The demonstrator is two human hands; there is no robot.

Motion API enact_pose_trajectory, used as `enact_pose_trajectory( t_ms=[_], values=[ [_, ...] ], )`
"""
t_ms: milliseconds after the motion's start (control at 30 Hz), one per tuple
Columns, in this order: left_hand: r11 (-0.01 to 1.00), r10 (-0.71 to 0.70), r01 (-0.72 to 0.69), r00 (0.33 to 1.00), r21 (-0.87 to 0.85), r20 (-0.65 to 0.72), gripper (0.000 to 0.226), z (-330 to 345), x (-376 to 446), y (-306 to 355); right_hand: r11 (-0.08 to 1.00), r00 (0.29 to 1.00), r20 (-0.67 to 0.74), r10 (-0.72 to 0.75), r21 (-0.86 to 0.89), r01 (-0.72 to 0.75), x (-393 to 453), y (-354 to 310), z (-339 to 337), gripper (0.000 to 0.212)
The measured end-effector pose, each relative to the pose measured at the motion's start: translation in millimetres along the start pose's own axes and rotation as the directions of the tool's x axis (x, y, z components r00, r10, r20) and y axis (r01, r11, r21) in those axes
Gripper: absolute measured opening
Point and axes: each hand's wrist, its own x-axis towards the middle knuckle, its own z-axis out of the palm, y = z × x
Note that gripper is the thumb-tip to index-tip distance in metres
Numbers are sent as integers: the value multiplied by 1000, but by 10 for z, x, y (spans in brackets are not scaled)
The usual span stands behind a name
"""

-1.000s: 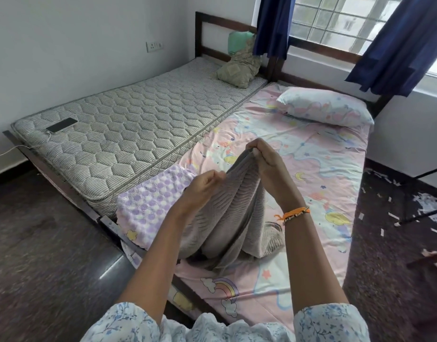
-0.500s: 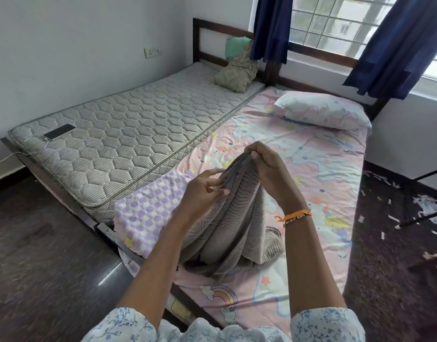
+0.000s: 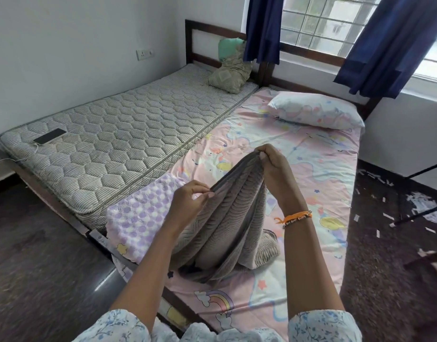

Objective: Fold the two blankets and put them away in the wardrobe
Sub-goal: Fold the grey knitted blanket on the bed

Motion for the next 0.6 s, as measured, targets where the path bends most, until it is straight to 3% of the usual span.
enact_pose_trajectory(
  t_ms=[100,267,333,400,500,533,600],
  values=[
    [995,94,-97,984,-6,-151,2,-87,17,42,993,991,-96,93,82,-85,28,48,-17,18],
    [977,197,-206,967,-46,-161,5,-121,49,288,920,901,-303,311,333,-205,76,59,28,20],
    [967,247,-253,953,-14,-174,4,-134,69,367,948,900,-347,263,268,-173,78,58,21,12],
    [957,289,-286,941,43,-176,4,-142,95,422,981,962,-242,126,176,-84,53,26,8,13],
    [940,335,-316,925,128,-180,3,-140,140,462,996,994,111,-17,87,7,26,-64,30,35],
    [937,343,-323,923,136,-173,2,-141,147,472,999,982,189,-24,-29,30,22,-95,58,41],
    [929,365,-348,920,130,-146,3,-146,145,477,939,971,239,-13,-332,95,20,-114,138,33]
  ],
)
